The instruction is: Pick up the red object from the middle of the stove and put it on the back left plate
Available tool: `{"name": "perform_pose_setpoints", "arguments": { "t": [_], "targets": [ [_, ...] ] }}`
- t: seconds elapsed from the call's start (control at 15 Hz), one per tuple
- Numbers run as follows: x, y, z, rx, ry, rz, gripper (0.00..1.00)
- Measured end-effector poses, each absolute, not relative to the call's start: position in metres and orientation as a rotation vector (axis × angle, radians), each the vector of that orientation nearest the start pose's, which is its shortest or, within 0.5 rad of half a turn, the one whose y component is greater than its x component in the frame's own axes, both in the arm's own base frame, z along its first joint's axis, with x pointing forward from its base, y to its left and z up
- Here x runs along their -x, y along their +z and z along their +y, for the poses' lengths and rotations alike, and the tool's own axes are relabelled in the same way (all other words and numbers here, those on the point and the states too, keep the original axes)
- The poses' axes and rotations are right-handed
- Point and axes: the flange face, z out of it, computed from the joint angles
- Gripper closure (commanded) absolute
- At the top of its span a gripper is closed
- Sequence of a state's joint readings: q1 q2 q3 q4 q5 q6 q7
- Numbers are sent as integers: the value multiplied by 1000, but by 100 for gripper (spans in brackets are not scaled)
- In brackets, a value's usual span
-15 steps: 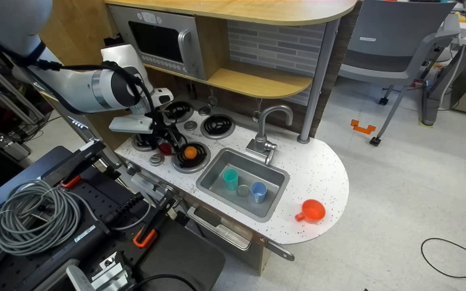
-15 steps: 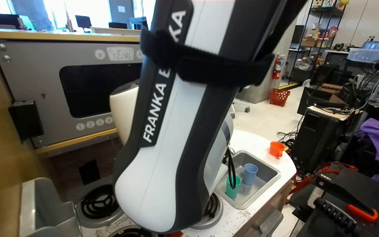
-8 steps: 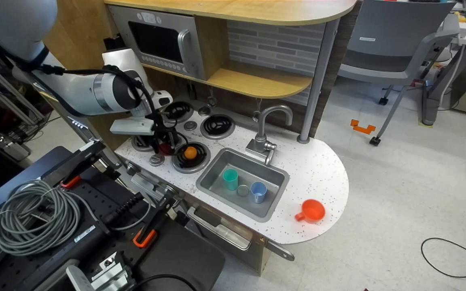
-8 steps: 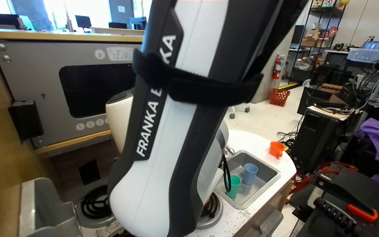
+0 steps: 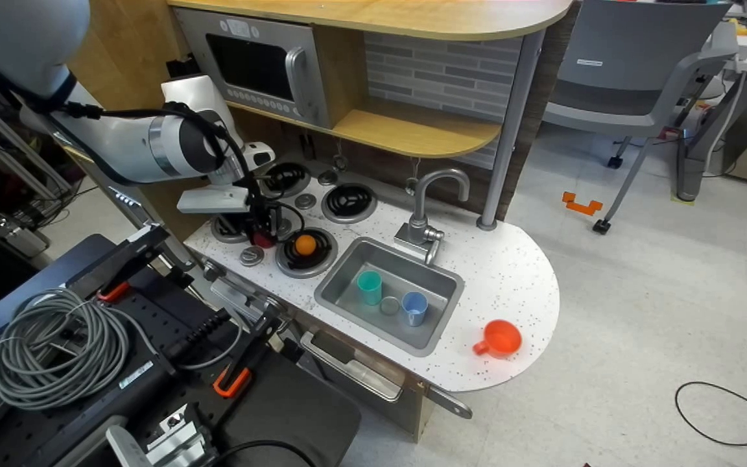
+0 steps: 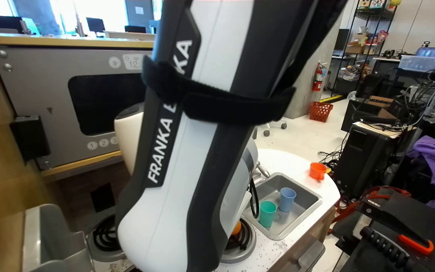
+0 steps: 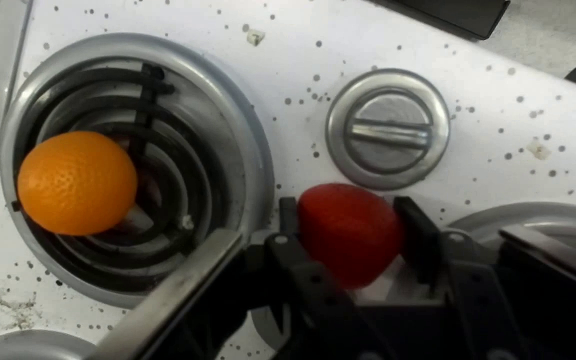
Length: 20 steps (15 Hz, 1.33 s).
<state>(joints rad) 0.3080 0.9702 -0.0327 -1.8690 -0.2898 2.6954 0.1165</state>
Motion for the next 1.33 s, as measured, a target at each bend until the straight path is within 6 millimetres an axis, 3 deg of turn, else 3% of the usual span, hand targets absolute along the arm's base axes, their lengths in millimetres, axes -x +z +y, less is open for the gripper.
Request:
{"name": "perform_pose_setpoints", "arguments": {
  "t": [0.73,1.0,1.33],
  "targets": [
    [-510,12,181,3153,203,-1037,75],
    [-514,18,191,3125,82,-1235,75],
    [-517,21,197,3057,29,-1324,75]
  ]
}}
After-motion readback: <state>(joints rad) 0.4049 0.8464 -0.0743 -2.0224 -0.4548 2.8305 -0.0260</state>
